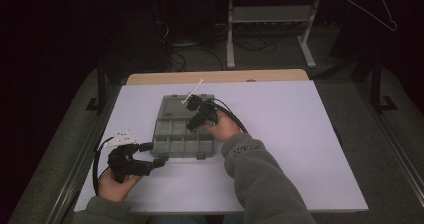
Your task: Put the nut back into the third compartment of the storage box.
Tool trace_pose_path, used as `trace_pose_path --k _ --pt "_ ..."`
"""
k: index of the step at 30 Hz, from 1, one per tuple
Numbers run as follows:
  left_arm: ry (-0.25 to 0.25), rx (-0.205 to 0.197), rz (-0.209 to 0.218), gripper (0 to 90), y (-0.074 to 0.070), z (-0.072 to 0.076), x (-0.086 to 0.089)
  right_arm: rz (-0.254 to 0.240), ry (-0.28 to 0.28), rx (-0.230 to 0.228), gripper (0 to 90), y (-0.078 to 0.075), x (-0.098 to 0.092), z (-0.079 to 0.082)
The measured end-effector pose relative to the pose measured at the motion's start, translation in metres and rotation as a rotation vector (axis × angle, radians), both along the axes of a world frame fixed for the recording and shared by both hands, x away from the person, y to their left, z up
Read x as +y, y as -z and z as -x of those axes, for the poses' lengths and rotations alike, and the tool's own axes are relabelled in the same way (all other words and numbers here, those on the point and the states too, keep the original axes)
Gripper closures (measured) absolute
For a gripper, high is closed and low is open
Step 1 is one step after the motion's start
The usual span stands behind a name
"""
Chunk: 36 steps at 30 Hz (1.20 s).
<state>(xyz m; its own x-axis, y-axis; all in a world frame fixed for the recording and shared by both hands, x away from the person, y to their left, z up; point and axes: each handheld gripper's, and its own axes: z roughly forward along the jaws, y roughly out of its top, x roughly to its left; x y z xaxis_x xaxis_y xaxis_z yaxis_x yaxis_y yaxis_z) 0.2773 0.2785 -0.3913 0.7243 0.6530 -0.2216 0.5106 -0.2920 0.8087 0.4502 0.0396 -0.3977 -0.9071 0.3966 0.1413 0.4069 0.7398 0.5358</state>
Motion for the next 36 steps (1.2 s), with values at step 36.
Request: trace_pose_path --k 36 --pt "-0.005 0.003 -0.007 18.2 0.000 0.001 -0.001 -0.058 0.041 -0.030 59.1 -0.009 -0.105 0.064"
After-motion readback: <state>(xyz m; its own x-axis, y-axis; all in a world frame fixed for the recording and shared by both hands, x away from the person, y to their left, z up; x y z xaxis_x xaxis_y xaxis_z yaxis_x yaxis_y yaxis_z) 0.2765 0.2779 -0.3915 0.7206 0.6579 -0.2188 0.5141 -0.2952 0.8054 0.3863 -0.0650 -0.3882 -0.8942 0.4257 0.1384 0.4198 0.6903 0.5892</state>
